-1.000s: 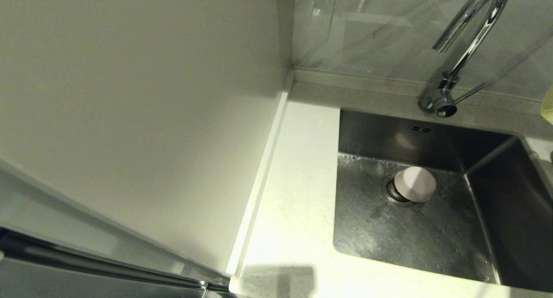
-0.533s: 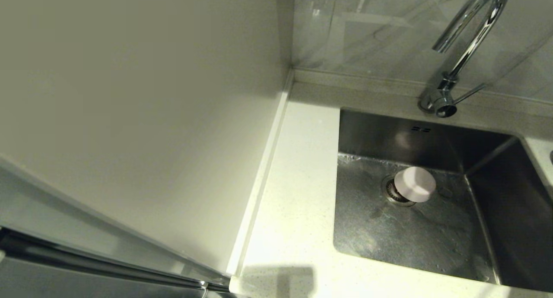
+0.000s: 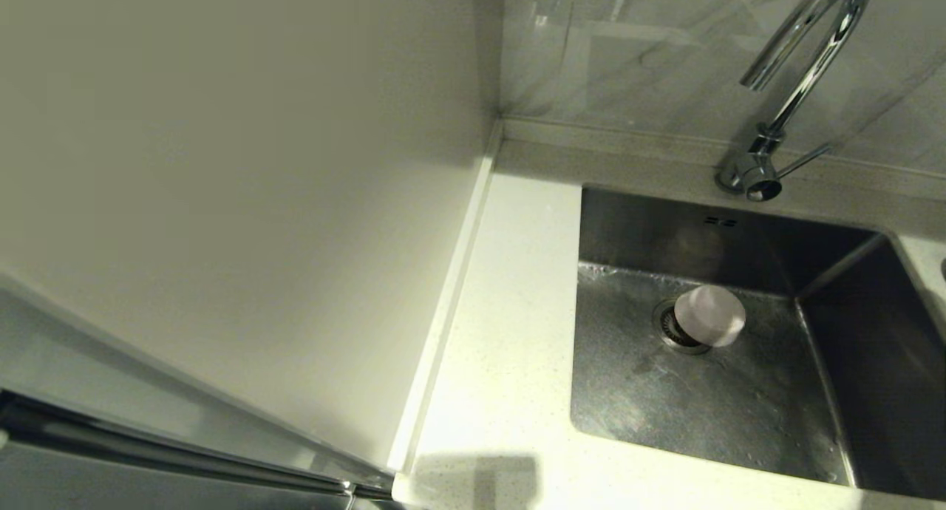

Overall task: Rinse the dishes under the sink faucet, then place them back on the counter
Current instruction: Put a bowl back to the table from the sink

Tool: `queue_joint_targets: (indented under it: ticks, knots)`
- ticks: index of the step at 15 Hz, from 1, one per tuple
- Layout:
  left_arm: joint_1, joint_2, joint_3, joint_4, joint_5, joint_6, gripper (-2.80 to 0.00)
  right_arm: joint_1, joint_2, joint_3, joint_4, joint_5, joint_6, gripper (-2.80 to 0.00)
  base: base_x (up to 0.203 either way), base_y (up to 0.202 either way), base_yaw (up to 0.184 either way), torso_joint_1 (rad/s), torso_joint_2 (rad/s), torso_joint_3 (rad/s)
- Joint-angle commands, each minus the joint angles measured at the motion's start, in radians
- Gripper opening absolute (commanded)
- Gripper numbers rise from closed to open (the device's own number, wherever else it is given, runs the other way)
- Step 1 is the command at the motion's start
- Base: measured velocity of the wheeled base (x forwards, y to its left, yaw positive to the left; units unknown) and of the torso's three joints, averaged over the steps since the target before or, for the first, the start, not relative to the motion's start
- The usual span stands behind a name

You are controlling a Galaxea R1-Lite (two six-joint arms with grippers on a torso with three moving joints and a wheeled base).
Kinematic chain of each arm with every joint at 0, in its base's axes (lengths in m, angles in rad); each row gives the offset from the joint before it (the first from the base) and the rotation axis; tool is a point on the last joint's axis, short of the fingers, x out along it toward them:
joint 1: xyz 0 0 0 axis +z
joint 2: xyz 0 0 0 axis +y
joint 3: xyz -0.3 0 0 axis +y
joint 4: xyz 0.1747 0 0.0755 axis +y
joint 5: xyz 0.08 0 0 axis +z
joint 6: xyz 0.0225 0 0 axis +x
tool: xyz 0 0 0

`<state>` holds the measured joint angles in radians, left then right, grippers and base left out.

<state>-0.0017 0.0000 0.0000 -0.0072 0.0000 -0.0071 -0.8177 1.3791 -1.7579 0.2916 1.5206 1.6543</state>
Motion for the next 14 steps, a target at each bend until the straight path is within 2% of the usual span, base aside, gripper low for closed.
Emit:
queue_joint_targets:
  ticks: [1,3,5,6,9,11,12,14]
  knots:
    - [0.0,0.0,0.003,0.0,0.0,-0.001,-2.8,0.004,-0.014,-0.069,0.218,0.009,0.005,-2.8,0.0,0.0,0.0,0.0,0.0,0.0]
    - [0.0,0.0,0.003,0.0,0.0,-0.001,-2.8,0.014,-0.022,-0.053,0.31,0.009,0.0,-2.8,0.0,0.0,0.0,0.0,0.0,0.0]
    - [0.0,0.0,0.003,0.0,0.0,-0.001,-2.8,0.033,-0.035,-0.042,0.335,0.009,-0.032,-2.8,0.0,0.0,0.0,0.0,0.0,0.0]
    - [0.0,0.0,0.003,0.0,0.0,-0.001,-2.8,0.034,-0.04,-0.038,0.332,0.009,-0.094,-2.8,0.0,0.0,0.0,0.0,0.0,0.0]
    - [0.0,0.0,0.003,0.0,0.0,-0.001,-2.8,0.036,-0.069,0.001,0.331,0.009,-0.385,-2.8,0.0,0.0,0.0,0.0,0.0,0.0]
    - [0.0,0.0,0.003,0.0,0.0,-0.001,-2.8,0.039,-0.094,0.052,0.332,0.008,-0.64,-2.8,0.0,0.0,0.0,0.0,0.0,0.0]
    - [0.0,0.0,0.003,0.0,0.0,-0.001,-2.8,0.048,-0.106,0.083,0.343,-0.024,-0.839,-2.8,0.0,0.0,0.0,0.0,0.0,0.0]
    - [0.0,0.0,0.003,0.0,0.0,-0.001,-2.8,0.067,-0.11,0.099,0.483,-0.132,-1.327,-2.8,0.0,0.0,0.0,0.0,0.0,0.0]
